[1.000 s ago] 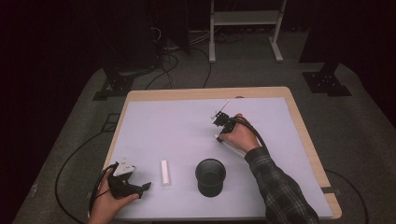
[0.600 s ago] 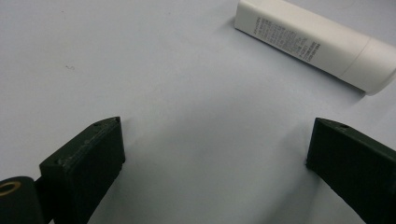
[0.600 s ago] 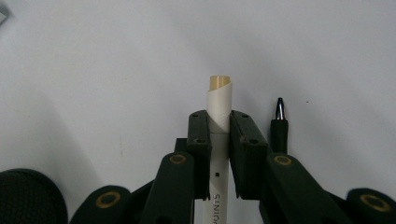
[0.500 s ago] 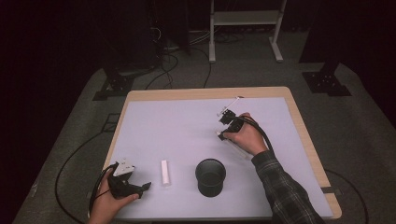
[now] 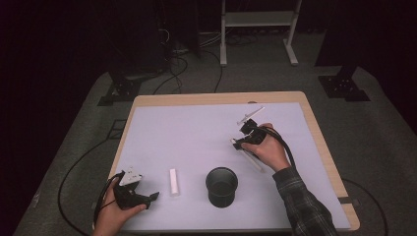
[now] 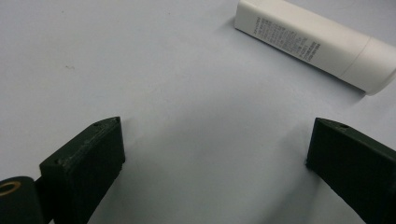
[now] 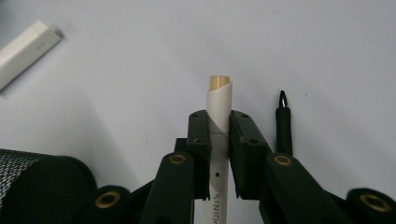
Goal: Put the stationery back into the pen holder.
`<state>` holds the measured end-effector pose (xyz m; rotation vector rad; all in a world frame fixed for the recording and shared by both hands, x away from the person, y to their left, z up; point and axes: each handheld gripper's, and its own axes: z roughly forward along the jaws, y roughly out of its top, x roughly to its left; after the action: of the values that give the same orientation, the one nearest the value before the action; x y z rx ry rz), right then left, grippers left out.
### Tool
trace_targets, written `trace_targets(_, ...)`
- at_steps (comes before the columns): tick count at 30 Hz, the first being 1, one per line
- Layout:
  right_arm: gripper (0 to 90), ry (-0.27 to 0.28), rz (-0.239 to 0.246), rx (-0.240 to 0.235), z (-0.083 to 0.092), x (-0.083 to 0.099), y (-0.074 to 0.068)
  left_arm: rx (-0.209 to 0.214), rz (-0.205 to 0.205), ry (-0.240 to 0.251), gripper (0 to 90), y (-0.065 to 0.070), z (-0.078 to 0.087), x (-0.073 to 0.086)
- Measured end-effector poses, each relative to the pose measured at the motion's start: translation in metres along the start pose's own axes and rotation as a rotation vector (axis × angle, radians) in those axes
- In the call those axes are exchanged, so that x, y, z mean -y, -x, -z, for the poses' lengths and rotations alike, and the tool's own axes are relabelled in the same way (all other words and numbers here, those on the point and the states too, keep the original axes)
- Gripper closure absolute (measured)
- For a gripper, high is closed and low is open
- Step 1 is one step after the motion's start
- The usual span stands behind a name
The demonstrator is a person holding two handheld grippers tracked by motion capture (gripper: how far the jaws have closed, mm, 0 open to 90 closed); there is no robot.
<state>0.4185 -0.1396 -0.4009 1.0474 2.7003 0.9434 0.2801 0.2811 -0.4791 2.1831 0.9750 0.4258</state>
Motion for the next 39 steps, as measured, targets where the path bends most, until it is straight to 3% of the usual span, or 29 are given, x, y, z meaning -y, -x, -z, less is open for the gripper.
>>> trace_targets(9, 78.2, 0.098, -0.018, -0.021, 0.015, 0.016, -0.003, 0.000, 0.001, -0.001, 3.2, 0.000, 0.000, 0.000)
trace_targets(16, 78.2, 0.132, -0.015, -0.029, 0.020, 0.026, -0.005, 0.000, 0.004, -0.001, 3.2, 0.000, 0.000, 0.000)
trace_targets(27, 78.2, 0.234, -0.016, -0.048, 0.036, 0.040, -0.013, 0.000, 0.004, -0.001, 3.2, 0.000, 0.000, 0.000)
trace_targets(39, 78.2, 0.305, 0.026, -0.059, 0.055, 0.042, -0.031, 0.000, 0.005, 0.001, 3.2, 0.000, 0.000, 0.000)
